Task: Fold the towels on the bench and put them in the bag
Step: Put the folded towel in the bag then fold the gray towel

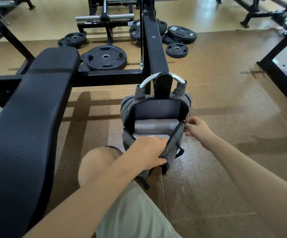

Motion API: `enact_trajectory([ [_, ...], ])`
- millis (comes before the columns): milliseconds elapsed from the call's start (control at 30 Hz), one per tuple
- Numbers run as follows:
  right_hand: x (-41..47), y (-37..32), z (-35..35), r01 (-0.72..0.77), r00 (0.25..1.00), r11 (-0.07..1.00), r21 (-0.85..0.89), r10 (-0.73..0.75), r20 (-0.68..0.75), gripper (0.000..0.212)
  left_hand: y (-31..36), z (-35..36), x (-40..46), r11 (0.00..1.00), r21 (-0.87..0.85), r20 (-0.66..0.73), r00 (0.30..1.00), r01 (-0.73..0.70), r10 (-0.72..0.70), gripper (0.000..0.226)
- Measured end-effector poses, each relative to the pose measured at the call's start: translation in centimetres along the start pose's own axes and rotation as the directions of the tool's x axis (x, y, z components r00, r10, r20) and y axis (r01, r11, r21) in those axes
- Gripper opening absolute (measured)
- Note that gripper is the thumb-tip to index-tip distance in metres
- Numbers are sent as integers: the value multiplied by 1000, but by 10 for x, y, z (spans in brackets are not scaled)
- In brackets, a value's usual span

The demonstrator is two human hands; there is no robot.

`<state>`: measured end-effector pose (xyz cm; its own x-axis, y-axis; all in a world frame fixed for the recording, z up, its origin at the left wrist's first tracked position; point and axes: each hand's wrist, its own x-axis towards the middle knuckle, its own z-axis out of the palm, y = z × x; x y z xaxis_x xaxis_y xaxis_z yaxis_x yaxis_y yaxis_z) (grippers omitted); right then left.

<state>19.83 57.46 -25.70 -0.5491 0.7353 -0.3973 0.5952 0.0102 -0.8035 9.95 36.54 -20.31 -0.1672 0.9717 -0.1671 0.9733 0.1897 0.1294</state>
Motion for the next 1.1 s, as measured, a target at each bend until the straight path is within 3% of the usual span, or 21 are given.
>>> enact_trajectory([
  [100,-4,-6,-5,-81,990,987,140,63,129,13,-2,-8,4,998,-67,-44,999,-1,-2,31],
  [167,-4,-12,-8,-99,980,988,114,77,184,14,-3,-16,7,998,-60,-70,997,-23,19,27],
  [267,-5,-30,-22,12,984,999,-41,-4,178,19,-8,-20,12,999,-50,-84,996,-22,18,20],
  [367,-14,-54,-43,125,972,988,-85,-105,209,24,-12,-25,19,998,-64,-146,989,11,-20,18],
  [600,-35,-70,-50,178,952,983,44,-183,244,31,-8,-35,41,996,15,-319,944,90,-80,12],
  [733,-37,-76,-57,188,960,978,91,-202,195,34,-9,-45,54,992,-119,-369,925,45,-87,15],
  [933,-41,-76,-47,236,953,972,-3,-230,198,35,3,-46,62,980,-198,-281,957,16,-73,41],
  [1100,-55,-71,-44,367,921,897,-248,-312,234,20,28,-36,84,984,-58,-412,894,166,-175,33],
])
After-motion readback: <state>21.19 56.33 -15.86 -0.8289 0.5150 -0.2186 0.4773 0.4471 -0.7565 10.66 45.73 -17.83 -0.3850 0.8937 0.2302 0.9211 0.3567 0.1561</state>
